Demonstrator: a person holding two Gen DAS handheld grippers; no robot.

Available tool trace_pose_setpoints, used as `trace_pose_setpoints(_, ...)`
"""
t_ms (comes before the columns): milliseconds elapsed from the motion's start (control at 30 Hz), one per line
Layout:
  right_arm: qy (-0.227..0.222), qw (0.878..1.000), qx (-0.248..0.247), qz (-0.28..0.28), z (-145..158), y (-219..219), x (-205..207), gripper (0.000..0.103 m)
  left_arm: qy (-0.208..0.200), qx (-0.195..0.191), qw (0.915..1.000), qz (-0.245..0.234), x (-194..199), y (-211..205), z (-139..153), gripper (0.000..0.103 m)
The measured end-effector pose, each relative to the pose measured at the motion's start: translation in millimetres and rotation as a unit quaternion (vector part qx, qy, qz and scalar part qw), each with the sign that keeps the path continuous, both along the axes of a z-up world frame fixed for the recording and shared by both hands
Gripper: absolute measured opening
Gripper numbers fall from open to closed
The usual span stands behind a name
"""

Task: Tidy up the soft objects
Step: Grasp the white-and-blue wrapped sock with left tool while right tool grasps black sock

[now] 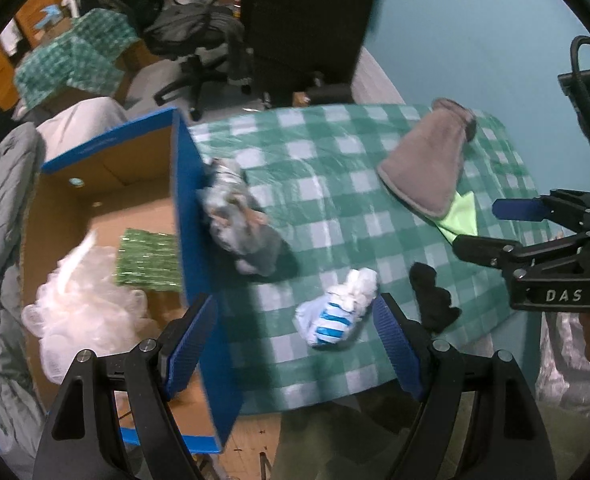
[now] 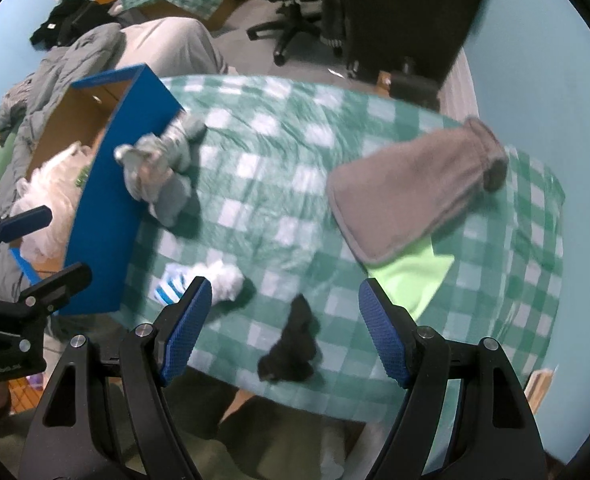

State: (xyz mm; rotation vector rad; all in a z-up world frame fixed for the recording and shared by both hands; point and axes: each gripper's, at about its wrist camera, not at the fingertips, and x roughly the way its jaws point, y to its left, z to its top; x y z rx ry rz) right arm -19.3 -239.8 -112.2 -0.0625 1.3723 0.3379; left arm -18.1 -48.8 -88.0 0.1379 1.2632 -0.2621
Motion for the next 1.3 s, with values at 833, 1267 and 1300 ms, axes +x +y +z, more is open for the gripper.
trace_pose_setpoints(833, 0.058, 0.998, -0.023, 0.0, -93.5, -4.7, -44.8, 0.076, 0.064, 0.032, 0.9924, -0.1, 2.0, -27.0, -78.5, 0.082)
trace_pose_setpoints(1267, 0.069, 0.996, -0.045, 0.017, -128.6, 5.9, -50.9, 0.055, 0.084, 0.043, 0.9861, -0.137, 6.4, -42.8, -102.9, 0.082)
trace_pose_setpoints(1300, 0.07, 0.996, -0.044, 0.02, -129.8, 6.2, -51.8, 0.054, 0.084, 0.046, 0.9857, -0.139, 7.1, -44.8, -104.3, 0.082)
